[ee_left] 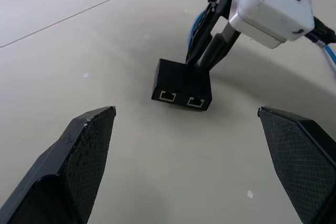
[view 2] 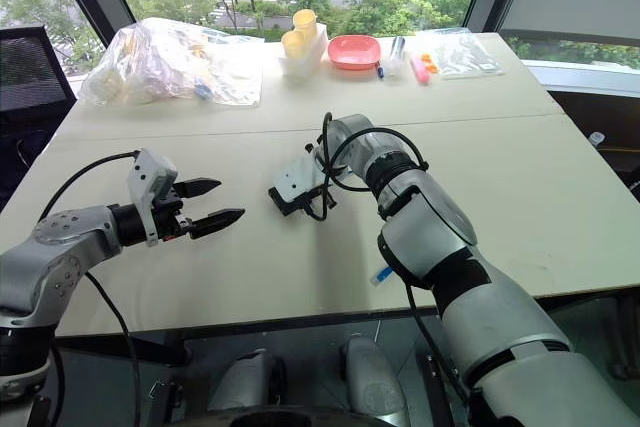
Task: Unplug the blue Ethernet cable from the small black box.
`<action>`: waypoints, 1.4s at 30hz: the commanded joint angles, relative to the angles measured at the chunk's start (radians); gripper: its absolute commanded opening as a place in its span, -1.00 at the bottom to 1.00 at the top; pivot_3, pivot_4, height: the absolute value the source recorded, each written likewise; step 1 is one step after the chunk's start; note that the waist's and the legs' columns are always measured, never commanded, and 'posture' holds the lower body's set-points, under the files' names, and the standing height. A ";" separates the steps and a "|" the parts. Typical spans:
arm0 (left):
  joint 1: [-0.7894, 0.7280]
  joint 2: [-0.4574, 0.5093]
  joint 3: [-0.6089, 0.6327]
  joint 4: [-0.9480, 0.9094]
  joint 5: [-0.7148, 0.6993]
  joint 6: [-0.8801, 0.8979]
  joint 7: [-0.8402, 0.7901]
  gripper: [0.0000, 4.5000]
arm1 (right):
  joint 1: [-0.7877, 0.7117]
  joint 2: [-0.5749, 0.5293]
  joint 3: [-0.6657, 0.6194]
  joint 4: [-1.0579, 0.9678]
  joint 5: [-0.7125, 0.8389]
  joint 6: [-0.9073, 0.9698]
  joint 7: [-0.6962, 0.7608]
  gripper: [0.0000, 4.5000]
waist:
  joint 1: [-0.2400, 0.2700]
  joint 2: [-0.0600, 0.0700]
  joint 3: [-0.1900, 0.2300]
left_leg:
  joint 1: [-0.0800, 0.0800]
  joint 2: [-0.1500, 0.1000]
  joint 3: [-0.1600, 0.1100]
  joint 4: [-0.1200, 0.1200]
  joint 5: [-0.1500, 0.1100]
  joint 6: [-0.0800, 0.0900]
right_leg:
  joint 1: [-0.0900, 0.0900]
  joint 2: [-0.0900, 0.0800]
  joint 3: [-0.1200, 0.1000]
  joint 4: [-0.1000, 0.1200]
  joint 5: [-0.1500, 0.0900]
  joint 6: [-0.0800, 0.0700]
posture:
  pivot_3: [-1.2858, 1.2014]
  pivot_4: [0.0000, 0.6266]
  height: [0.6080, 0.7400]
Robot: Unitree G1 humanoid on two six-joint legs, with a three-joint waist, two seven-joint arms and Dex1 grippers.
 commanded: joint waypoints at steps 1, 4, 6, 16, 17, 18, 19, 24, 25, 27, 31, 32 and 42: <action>-0.039 -0.008 0.009 0.005 0.010 -0.030 0.004 1.00 | 0.047 -0.005 -0.007 0.029 -0.001 0.036 0.009 -0.91 | 0.001 0.000 0.000 | 0.000 0.000 0.000 0.000 0.000 0.000 | 0.000 0.000 0.000 0.000 0.000 0.000 | 0.03 -0.52 0.93; -0.070 -0.009 0.000 0.024 0.013 -0.036 -0.006 1.00 | 0.021 -0.018 -0.055 0.010 0.032 0.057 -0.031 -0.91 | 0.001 0.000 0.000 | -0.002 0.000 0.001 0.000 0.000 0.000 | -0.001 0.000 0.000 0.000 0.000 0.001 | 0.03 -0.52 0.93; -0.089 -0.009 0.000 0.039 0.016 -0.040 -0.011 1.00 | -0.002 -0.042 -0.080 -0.009 0.046 0.048 -0.060 -0.91 | 0.000 0.000 0.001 | -0.003 0.000 0.001 0.000 0.000 0.000 | -0.003 0.000 0.000 0.000 0.000 0.001 | 0.03 -0.52 0.93; -0.369 -0.087 0.096 0.252 -0.113 0.027 0.002 1.00 | 0.119 -0.335 -0.263 -0.424 0.122 -0.035 -0.402 -0.91 | 0.030 0.000 0.005 | -0.043 -0.002 0.001 0.001 0.000 0.000 | -0.041 -0.002 -0.001 0.000 0.006 0.011 | 0.03 -0.52 0.93; -0.409 -0.090 0.095 0.278 -0.129 0.043 -0.017 1.00 | 0.165 -0.356 -0.284 -0.500 0.127 -0.020 -0.431 -0.91 | 0.031 0.000 0.005 | -0.044 -0.002 0.002 0.001 0.000 -0.001 | -0.042 -0.003 -0.001 0.000 0.006 0.011 | 0.03 -0.52 0.93; -0.445 -0.093 0.091 0.306 -0.142 0.054 -0.038 1.00 | 0.207 -0.371 -0.298 -0.570 0.126 -0.003 -0.455 -0.91 | 0.033 0.000 0.005 | -0.045 -0.002 0.001 0.001 0.000 0.000 | -0.042 -0.003 -0.001 -0.001 0.006 0.011 | 0.03 -0.52 0.93; -0.484 -0.098 0.077 0.335 -0.152 0.064 -0.067 1.00 | 0.251 -0.381 -0.311 -0.645 0.127 0.025 -0.469 -0.91 | 0.036 0.000 0.005 | -0.047 -0.002 0.001 0.001 0.000 0.000 | -0.044 -0.004 -0.001 -0.001 0.005 0.012 | 0.03 -0.52 0.93; -0.600 -0.104 -0.011 0.475 -0.123 0.052 -0.229 1.00 | 0.374 -0.361 -0.333 -0.878 0.140 0.161 -0.491 -0.91 | 0.036 0.001 0.005 | -0.054 -0.006 0.003 0.001 0.000 -0.001 | -0.052 -0.002 -0.001 0.000 0.005 0.012 | 0.03 -0.52 0.93; -0.619 -0.111 -0.032 0.508 -0.104 0.032 -0.249 1.00 | 0.385 -0.357 -0.333 -0.900 0.138 0.179 -0.496 -0.91 | 0.034 0.001 0.005 | -0.054 -0.006 0.003 0.001 0.001 -0.001 | -0.052 -0.002 -0.001 0.000 0.005 0.012 | 0.03 -0.52 0.93; -0.678 -0.145 -0.088 0.610 -0.044 -0.034 -0.291 1.00 | 0.406 -0.351 -0.326 -0.943 0.126 0.208 -0.509 -0.91 | 0.037 0.001 0.005 | -0.053 -0.006 0.002 0.002 0.001 -0.001 | -0.051 -0.002 -0.001 0.001 0.005 0.012 | 0.03 -0.52 0.93; -0.781 -0.234 -0.140 0.830 0.064 -0.185 -0.309 1.00 | 0.427 -0.337 -0.315 -1.018 0.117 0.258 -0.524 -0.91 | 0.050 0.001 0.005 | -0.052 -0.007 0.002 0.006 0.001 -0.001 | -0.046 0.000 -0.003 0.001 0.006 0.012 | 0.03 -0.52 0.93; -0.812 -0.267 -0.137 0.897 0.085 -0.230 -0.291 1.00 | 0.432 -0.335 -0.314 -1.034 0.117 0.270 -0.527 -0.91 | 0.053 0.001 0.006 | -0.052 -0.007 0.003 0.006 0.001 -0.001 | -0.046 0.000 -0.003 0.001 0.006 0.012 | 0.03 -0.52 0.93; -0.905 -0.364 -0.094 1.110 0.131 -0.336 -0.348 1.00 | 0.468 -0.341 -0.298 -1.086 0.102 0.312 -0.540 -0.91 | 0.051 0.000 0.006 | -0.054 -0.008 0.002 0.005 0.001 0.000 | -0.048 0.000 -0.003 0.000 0.006 0.014 | 0.03 -0.52 0.93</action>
